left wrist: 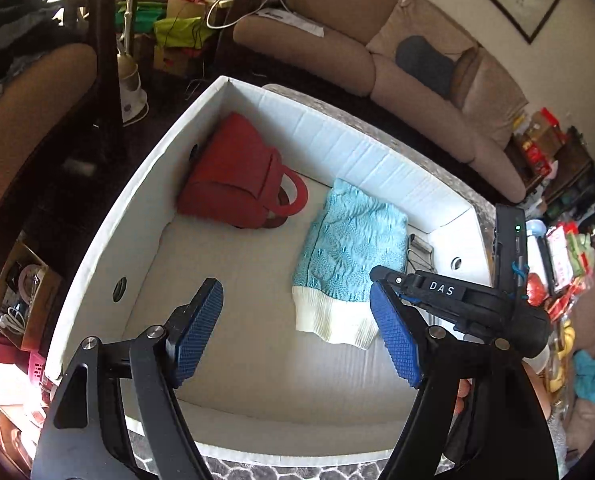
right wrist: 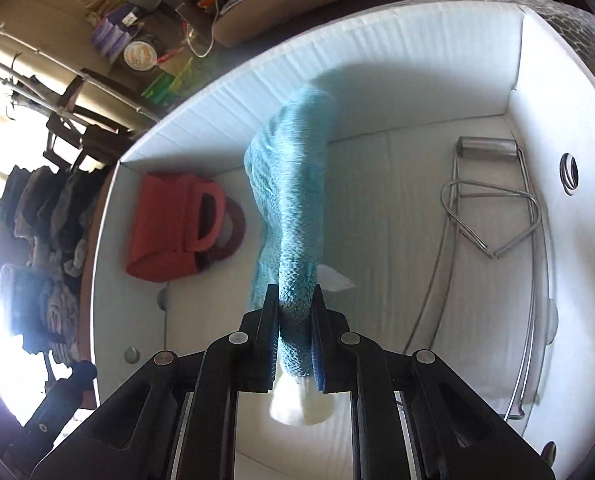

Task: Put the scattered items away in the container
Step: 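Carry the teal sleeve into the box with the right tool and open it, then withdraw both tools from the box toward the remaining items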

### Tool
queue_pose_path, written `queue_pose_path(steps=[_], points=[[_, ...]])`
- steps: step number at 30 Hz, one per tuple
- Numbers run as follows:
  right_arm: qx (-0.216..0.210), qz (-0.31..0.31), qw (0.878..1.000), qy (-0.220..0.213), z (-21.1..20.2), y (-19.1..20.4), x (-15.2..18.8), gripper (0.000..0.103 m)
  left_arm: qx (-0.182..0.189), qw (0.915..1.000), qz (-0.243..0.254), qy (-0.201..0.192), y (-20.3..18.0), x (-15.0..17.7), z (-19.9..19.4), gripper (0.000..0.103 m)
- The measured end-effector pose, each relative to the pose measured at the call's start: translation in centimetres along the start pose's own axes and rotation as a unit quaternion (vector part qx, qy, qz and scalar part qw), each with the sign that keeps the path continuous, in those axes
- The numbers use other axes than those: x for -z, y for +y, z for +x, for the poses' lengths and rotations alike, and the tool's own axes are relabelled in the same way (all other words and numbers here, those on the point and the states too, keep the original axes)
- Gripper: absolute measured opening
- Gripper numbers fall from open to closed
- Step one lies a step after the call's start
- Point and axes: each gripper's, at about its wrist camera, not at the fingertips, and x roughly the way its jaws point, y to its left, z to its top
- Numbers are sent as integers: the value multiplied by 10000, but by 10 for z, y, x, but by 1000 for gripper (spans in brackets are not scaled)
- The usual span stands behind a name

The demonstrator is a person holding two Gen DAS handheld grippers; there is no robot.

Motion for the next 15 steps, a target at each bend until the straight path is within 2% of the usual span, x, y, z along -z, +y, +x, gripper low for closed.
queue_pose_path(steps=[4, 6, 7, 8, 10, 13, 15], points=[[384, -222, 9990, 32, -2, -5, 0, 16, -47, 9998, 127, 120, -11, 5, 3, 74], [593, -182, 9981, -37, -6, -12, -1, 21, -95, 9995, 231, 187, -16, 5, 6, 74], [613, -122, 9980, 1, -8, -16, -3, 33, -128, 9993, 266, 215, -18, 6, 7, 74], [581, -53, 9983, 69, -11, -19, -4, 50, -146, 9992, 287, 230, -19, 6, 7, 74], [456, -18, 9987, 232, -16, -20, -4, 68, -138, 9992, 285, 232, -22, 7, 7, 74], [475, -261, 9985, -58, -41, -13, -5, 68, -135, 9992, 303, 226, -26, 9, 4, 74], [344, -383, 9982, -317, -60, -8, -6, 68, -147, 9990, 365, 224, -31, 13, 2, 82]])
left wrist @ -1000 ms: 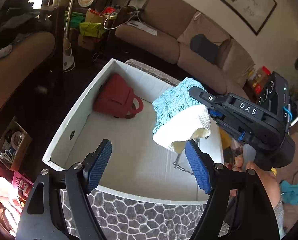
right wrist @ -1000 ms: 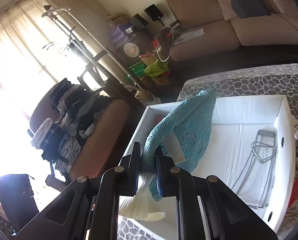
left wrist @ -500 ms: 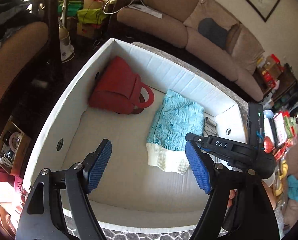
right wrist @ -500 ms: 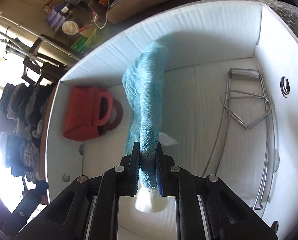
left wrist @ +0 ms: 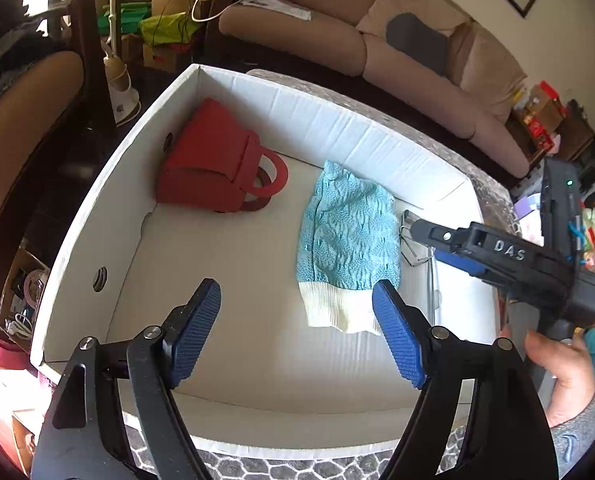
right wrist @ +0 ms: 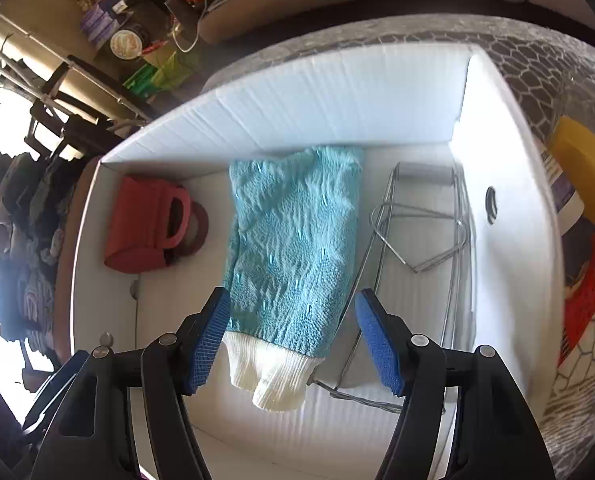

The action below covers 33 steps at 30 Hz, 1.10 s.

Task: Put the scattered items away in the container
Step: 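Withdraw both tools from the box toward the remaining items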

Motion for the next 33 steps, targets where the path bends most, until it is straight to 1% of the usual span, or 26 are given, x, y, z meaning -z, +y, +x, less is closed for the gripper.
queue_pose_path(steps=[1, 2, 4, 7, 8, 9, 10, 11, 13, 15, 17, 20, 22, 28, 30, 33], points=[[-48, -15, 10000, -80, -9, 0, -1, 68, -12, 10000, 39, 0, -3, 2, -2, 88], [-108, -30, 9999, -131, -17, 2, -2, 69, -31, 10000, 69, 3, -6, 3, -3, 91], [-263, -80, 9993, -236, -33, 1, -1, 69, -75, 9999, 94, 20, -12, 6, -6, 93], [-239, -155, 9990, -353, -50, 3, 1, 70, -101, 9998, 165, 55, -22, 11, -12, 94], [-252, -196, 9988, -361, -55, 3, 4, 70, -96, 9997, 218, 70, -26, 13, -14, 102], [-253, -245, 9987, -365, -60, 3, 7, 71, -112, 9995, 281, 62, -31, 16, -16, 103], [-258, -317, 9985, -362, -64, 4, 11, 74, -160, 9993, 346, 43, -36, 19, -19, 103], [-239, -426, 9982, -349, -67, 5, 15, 80, -234, 9989, 414, 42, -42, 22, -20, 103], [-64, -685, 9971, -326, -72, 9, 26, 85, -387, 9978, 544, 61, -53, 28, -23, 103], [75, -937, 9951, -303, -76, 13, 37, 86, -491, 9966, 653, 52, -61, 32, -28, 103], [207, -1150, 9927, -285, -79, 18, 48, 89, -581, 9957, 723, 19, -67, 37, -34, 103], [486, -1452, 9874, -401, -89, 24, 65, 90, -611, 9952, 763, -42, -72, 43, -47, 103], [629, -1616, 9836, -503, -97, 26, 75, 95, -621, 9952, 760, -65, -75, 48, -55, 103], [756, -2005, 9726, -904, -128, 30, 107, 98, -611, 9954, 732, -97, -82, 74, -79, 103], [746, -2011, 9725, -910, -137, 27, 115, 99, -692, 9947, 744, -136, -85, 85, -89, 103], [684, -1958, 9735, -961, -152, 20, 128, 101, -675, 9948, 746, -175, -91, 100, -101, 103]])
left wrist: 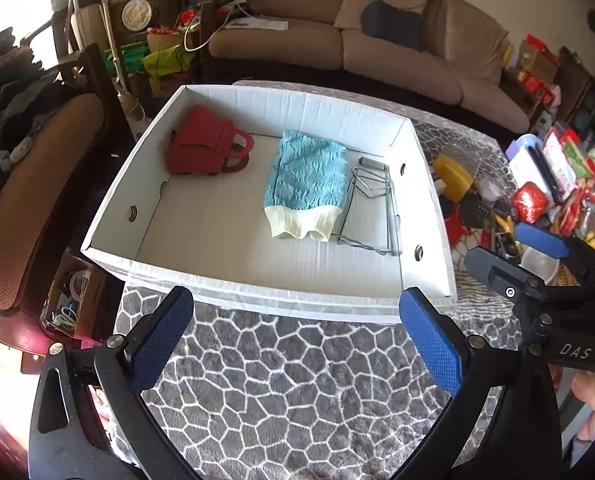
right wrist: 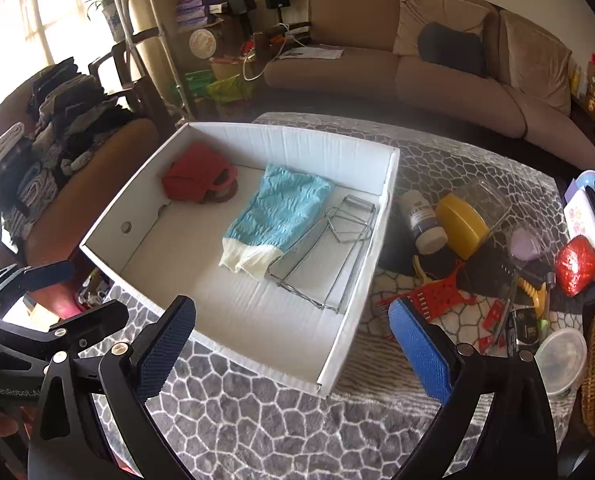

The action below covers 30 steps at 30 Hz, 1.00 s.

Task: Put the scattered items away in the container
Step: 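Withdraw both tools from the box toward the remaining items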

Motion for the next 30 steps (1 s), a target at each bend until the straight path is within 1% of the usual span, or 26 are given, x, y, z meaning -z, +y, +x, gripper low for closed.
queue_pose_path(steps=[8, 12, 14, 19, 24, 30], points=[[21, 92, 9998, -156, -45, -22, 41, 101, -107, 9996, 251, -56, -37, 30, -26, 103], [125, 149, 9990, -410, -68, -38, 61, 103, -119, 9991, 367, -160, -62, 44, -34, 103], [167, 199, 9987, -439, -75, -49, 70, 103, -113, 9988, 439, -174, -77, 51, -34, 103], [278, 397, 9980, -416, -90, -80, 96, 103, -12, 9978, 660, -106, -116, 69, -25, 103], [416, 784, 9953, -394, -103, -128, 125, 103, 183, 9969, 769, -28, -154, 84, -8, 103], [830, 1076, 9902, -331, -108, -188, 158, 103, 306, 9944, 997, 139, -199, 95, 23, 103]])
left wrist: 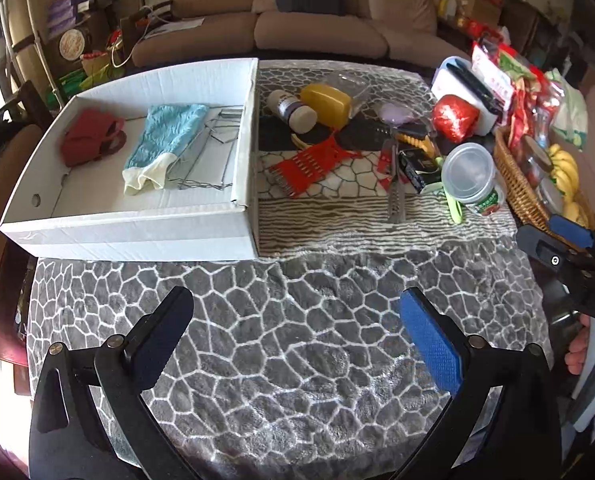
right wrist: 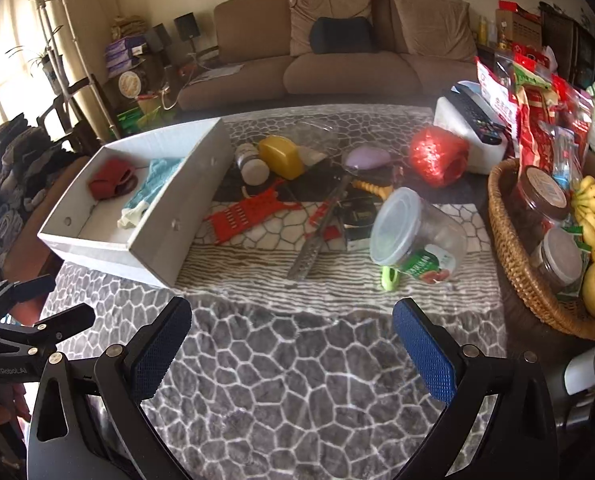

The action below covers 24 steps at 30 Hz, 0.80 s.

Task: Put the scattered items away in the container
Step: 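Withdraw both tools from the box toward the remaining items, then grasp the perforated steel grater spatula with the left tool and lift it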

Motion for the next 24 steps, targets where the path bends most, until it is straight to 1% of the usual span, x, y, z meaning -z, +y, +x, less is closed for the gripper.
queue_pose_path(steps=[3, 6, 9, 10, 15, 17, 19, 22, 24], points=[[147, 101, 9998, 25, 6, -26, 10, 103, 75, 9999, 80, 68, -19, -3, 20, 103], [191, 253, 9995, 77, 18, -49, 16, 103, 177, 9997, 104, 144, -37, -7, 42, 103], [261, 355, 9990, 31, 30, -65, 21, 103, 398, 9990, 58, 193, -52, -12, 63, 103], [293, 360, 9989, -3, 34, -70, 21, 103, 413, 9990, 71, 183, -57, -14, 69, 103], [352, 511, 9977, -262, 51, -93, 23, 103, 183, 9994, 268, 145, -83, -31, 106, 103], [380, 615, 9969, -297, 59, -103, 23, 103, 157, 9993, 307, 165, -90, -37, 123, 103], [404, 684, 9965, -274, 66, -111, 24, 103, 83, 9992, 362, 155, -97, -42, 139, 103], [312, 860, 9958, -29, 79, -121, 24, 103, -39, 9990, 413, 174, -105, -48, 163, 103], [290, 898, 9955, 31, 82, -123, 23, 103, -70, 9990, 405, 167, -109, -50, 176, 103]])
